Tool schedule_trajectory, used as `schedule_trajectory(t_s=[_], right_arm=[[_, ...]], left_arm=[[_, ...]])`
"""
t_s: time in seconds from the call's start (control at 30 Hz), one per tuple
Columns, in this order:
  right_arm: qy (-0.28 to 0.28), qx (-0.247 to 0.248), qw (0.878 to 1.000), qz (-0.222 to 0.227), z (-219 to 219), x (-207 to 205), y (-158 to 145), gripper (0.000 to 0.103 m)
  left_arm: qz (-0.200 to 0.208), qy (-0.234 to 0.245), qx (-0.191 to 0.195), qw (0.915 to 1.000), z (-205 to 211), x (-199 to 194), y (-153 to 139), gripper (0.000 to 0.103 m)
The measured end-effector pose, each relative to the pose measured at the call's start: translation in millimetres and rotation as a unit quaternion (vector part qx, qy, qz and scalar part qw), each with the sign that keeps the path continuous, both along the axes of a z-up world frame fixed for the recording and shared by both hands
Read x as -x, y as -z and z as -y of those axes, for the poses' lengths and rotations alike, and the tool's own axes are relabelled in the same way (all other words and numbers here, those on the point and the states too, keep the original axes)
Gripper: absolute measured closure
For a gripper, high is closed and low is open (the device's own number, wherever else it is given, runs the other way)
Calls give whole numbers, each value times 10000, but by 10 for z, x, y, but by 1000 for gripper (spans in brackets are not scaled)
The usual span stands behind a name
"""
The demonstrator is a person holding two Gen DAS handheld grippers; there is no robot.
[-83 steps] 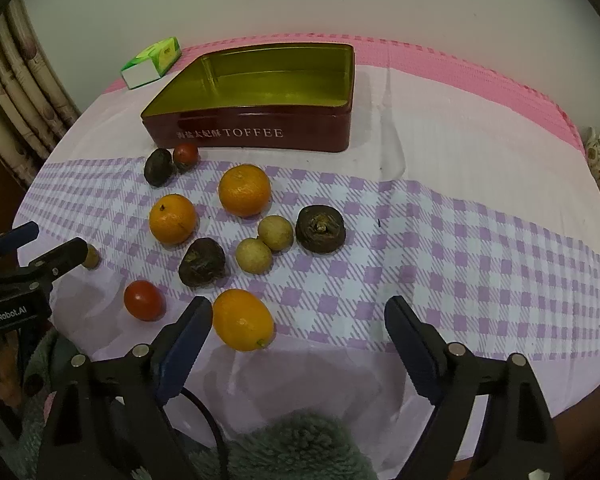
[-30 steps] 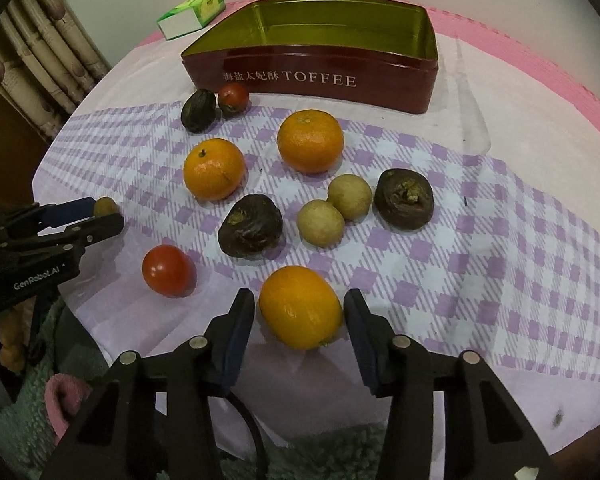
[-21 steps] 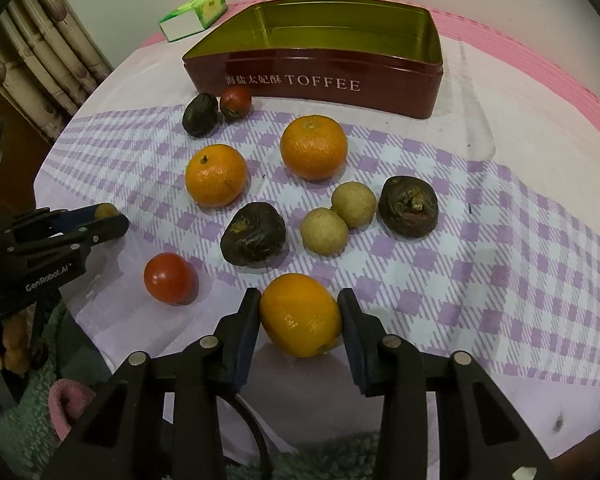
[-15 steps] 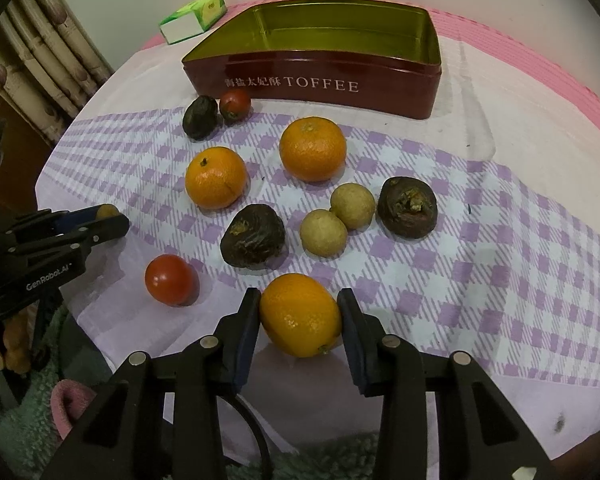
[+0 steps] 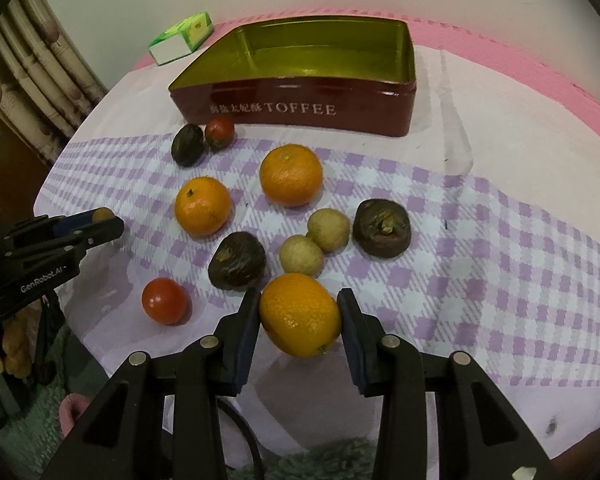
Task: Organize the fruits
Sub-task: 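Grasp the brown round fruit with the left gripper while the right gripper grasps the large orange, then carry the brown fruit and the orange over the TOFFEE tin with both grippers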
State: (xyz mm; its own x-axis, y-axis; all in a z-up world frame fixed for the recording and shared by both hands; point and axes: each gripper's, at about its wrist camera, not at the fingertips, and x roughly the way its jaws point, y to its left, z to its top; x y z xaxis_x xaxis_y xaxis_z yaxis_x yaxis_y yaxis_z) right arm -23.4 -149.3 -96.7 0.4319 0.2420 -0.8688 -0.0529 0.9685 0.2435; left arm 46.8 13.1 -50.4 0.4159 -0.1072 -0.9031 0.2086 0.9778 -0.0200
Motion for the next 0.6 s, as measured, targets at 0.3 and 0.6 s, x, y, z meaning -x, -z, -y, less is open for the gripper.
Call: schedule_trajectory(t_s=[0.3, 0.6], right_arm=[[131, 102, 9997, 155, 91, -49, -111, 67], [210, 194, 9988, 396, 193, -176, -293, 67]], left_arm=[[213, 30, 49, 9998, -8, -115, -102, 75], [443, 40, 159, 9989, 35, -251, -227, 75]])
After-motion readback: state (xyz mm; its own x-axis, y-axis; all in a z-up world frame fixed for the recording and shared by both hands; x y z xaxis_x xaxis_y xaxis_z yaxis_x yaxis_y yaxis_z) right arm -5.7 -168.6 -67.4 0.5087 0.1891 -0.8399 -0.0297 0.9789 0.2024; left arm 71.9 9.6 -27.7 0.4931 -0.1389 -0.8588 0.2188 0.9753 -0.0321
